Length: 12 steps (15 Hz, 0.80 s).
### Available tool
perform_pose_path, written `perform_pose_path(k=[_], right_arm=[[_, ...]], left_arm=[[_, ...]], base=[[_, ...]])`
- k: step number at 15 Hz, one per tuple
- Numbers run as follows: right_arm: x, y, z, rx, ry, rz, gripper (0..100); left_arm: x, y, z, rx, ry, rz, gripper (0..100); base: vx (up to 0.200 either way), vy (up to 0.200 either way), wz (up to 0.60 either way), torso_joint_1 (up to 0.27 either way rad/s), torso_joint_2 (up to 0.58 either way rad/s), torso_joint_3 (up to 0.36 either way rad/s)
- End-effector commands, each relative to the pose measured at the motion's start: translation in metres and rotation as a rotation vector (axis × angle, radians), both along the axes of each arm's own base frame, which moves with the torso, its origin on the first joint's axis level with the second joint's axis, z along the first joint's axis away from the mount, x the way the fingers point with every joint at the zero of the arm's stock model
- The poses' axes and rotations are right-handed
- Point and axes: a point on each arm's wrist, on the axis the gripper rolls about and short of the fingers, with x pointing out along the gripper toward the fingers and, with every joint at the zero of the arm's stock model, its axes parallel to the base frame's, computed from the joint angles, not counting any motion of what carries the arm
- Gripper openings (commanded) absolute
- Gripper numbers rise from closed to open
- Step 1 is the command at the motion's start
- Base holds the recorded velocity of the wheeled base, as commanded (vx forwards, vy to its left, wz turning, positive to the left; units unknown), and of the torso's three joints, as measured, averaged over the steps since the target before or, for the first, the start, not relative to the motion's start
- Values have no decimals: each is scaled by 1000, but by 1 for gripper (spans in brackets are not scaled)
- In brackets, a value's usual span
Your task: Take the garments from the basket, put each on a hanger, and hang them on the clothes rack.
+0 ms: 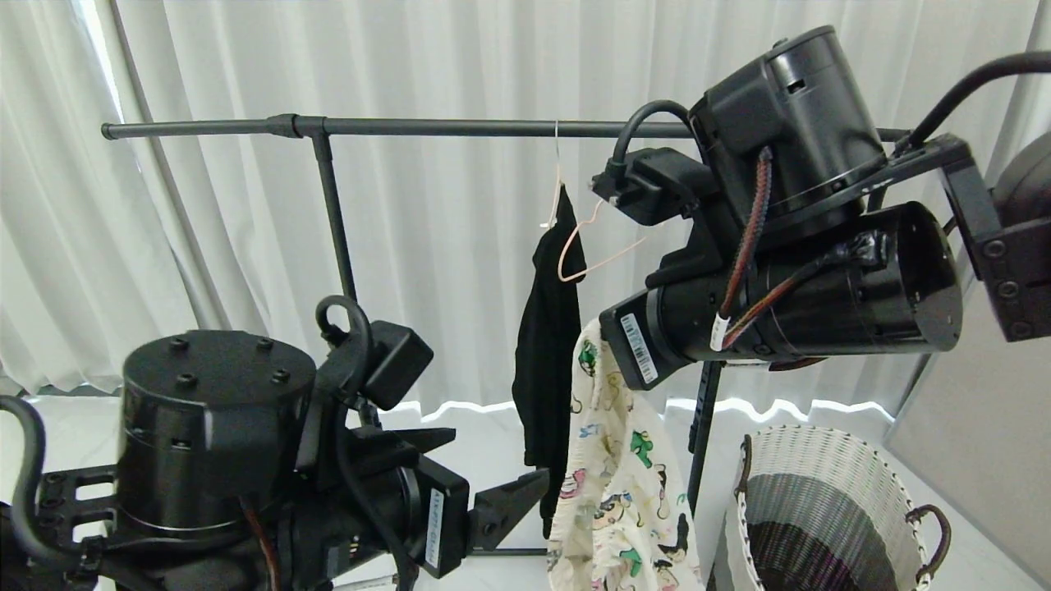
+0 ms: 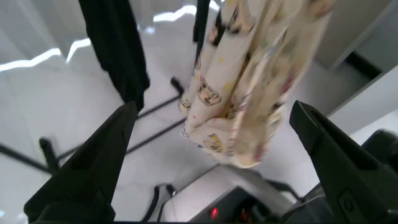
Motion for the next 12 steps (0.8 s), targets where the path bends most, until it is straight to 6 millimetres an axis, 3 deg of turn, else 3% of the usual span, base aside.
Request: perform_pose_path(k=[1, 5, 12], right_arm=[[-1, 0, 5, 14, -9, 3, 0], [-6, 3, 7, 21, -13, 20, 0], [-13, 2, 20, 66, -26, 59, 0]], left_arm=[[0, -1, -11, 31, 30, -2, 100], [-6, -10, -19, 57, 52, -47, 100], [-21, 11, -63, 240, 127, 60, 100]], base=[[0, 0, 0, 0, 0, 0], [0, 0, 0, 0, 0, 0], [0, 0, 0, 0, 0, 0]])
